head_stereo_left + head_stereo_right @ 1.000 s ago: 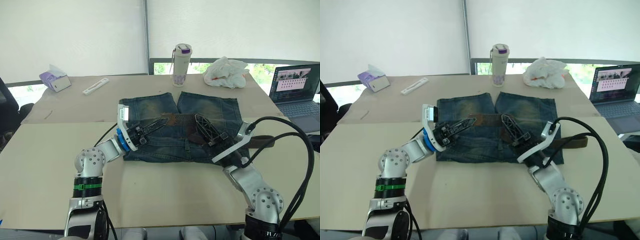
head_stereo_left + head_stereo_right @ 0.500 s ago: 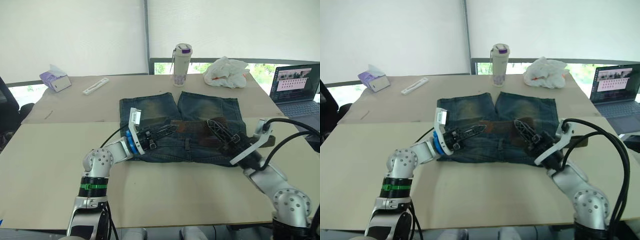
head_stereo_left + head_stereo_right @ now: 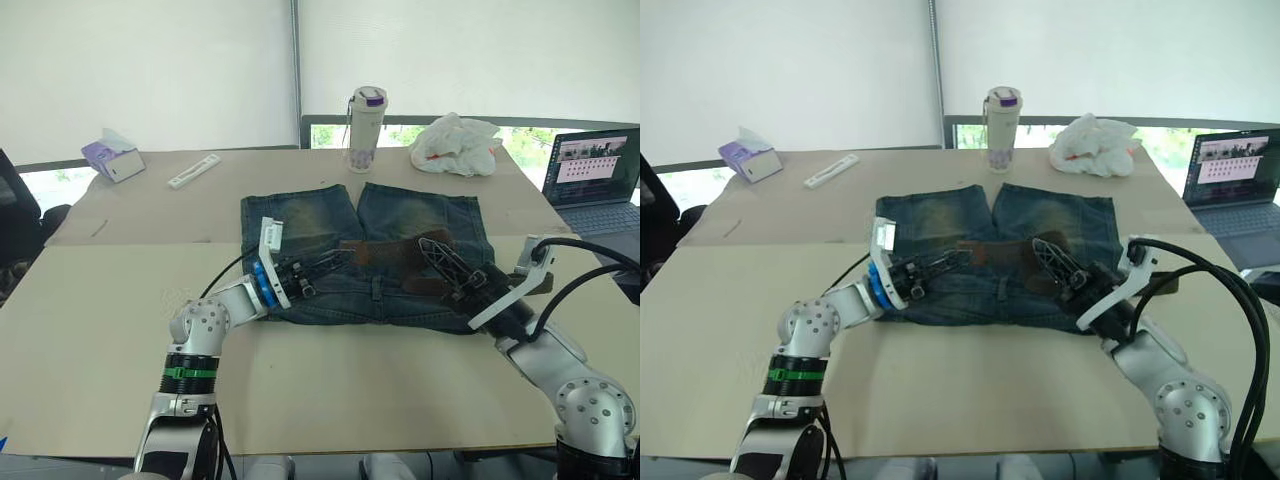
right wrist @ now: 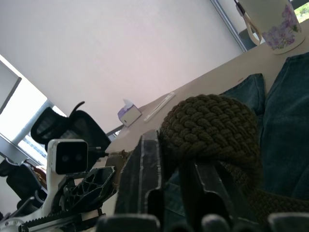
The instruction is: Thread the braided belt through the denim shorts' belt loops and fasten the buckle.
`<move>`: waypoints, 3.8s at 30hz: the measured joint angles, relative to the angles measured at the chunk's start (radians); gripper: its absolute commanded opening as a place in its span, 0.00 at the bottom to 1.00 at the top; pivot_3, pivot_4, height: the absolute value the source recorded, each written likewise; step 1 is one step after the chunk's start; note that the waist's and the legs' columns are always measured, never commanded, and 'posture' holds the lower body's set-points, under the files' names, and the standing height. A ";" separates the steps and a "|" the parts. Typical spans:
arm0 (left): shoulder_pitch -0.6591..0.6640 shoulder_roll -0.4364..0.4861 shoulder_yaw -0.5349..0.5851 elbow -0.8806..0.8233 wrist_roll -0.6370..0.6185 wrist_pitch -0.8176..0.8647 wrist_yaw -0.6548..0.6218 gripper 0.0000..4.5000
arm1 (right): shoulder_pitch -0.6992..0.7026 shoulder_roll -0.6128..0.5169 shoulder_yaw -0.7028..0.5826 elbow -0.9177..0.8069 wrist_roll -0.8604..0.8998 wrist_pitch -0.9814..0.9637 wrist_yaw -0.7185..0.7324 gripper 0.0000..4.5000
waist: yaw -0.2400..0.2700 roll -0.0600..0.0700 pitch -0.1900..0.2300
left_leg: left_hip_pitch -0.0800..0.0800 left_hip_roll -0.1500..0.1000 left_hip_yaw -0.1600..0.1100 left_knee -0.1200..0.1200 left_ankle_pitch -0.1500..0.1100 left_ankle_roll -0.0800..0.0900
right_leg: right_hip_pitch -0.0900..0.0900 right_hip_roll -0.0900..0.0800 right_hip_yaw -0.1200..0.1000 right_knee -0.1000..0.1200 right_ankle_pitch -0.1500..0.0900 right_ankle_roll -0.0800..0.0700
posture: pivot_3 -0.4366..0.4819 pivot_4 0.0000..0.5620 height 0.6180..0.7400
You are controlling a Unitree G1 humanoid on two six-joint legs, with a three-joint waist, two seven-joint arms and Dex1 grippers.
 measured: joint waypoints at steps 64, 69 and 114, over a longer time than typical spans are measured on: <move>0.034 0.119 -0.149 0.084 0.341 -0.275 -0.163 0.97 | -0.055 -0.086 0.068 0.186 -0.129 0.136 -0.062 0.00 | 0.001 0.000 0.000 | -0.003 0.000 0.003 0.000 0.000 0.000 | -0.004 0.000 0.001 0.001 0.001 -0.001 | 0.48 0.27 1.00; 0.069 0.138 -0.219 0.101 0.438 -0.365 -0.211 0.97 | -0.060 -0.120 0.054 0.213 -0.165 0.163 -0.061 0.00 | 0.005 0.000 0.000 | -0.004 0.000 0.002 0.000 0.000 0.000 | -0.005 0.000 0.000 0.000 0.001 -0.001 | 0.48 0.27 1.00; 0.094 0.078 -0.245 0.095 0.470 -0.371 -0.213 0.97 | -0.025 -0.022 -0.022 0.163 -0.231 0.270 -0.122 0.00 | -0.003 0.002 -0.002 | -0.003 0.001 0.002 0.000 0.000 0.000 | -0.004 0.001 0.001 0.002 0.001 -0.001 | 0.48 0.27 1.00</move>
